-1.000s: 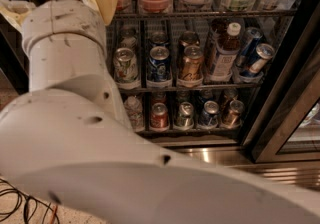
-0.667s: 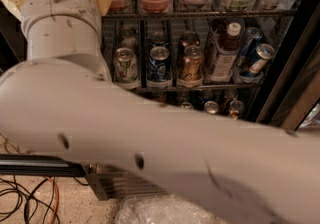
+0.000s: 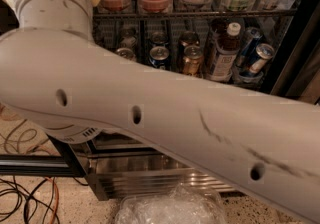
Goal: Pick orange can from top shelf of fridge
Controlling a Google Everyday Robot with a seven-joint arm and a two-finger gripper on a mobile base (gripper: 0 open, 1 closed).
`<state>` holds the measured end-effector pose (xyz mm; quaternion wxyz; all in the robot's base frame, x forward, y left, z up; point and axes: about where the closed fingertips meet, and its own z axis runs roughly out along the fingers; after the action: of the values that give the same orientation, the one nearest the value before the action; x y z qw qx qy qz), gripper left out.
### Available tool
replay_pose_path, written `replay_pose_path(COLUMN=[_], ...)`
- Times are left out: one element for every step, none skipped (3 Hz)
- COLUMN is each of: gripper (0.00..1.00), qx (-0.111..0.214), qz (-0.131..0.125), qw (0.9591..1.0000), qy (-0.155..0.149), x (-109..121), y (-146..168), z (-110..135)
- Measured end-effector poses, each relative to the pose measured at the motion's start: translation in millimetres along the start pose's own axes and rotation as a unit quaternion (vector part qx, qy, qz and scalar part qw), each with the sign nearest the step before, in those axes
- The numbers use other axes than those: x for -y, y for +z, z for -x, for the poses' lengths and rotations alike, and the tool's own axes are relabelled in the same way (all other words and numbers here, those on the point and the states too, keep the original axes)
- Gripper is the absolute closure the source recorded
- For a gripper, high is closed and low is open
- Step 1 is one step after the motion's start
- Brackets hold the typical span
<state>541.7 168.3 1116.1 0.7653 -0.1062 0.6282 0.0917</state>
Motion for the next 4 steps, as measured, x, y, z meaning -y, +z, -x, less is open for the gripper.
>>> replay_pose_path(gripper=[0.14, 0.2, 0.29, 0.32], qx=[0.008, 0.013, 0.009, -0.003], qz=[-0.01, -0.027, -0.04, -0.04], qw=[0.9999, 0.9994, 0.9989, 0.9989], qy=[0.01, 0.019, 0.02, 0.024], x=[-6, -6, -1, 0], y=[1, 7, 18, 30], z=[1, -1, -8, -16])
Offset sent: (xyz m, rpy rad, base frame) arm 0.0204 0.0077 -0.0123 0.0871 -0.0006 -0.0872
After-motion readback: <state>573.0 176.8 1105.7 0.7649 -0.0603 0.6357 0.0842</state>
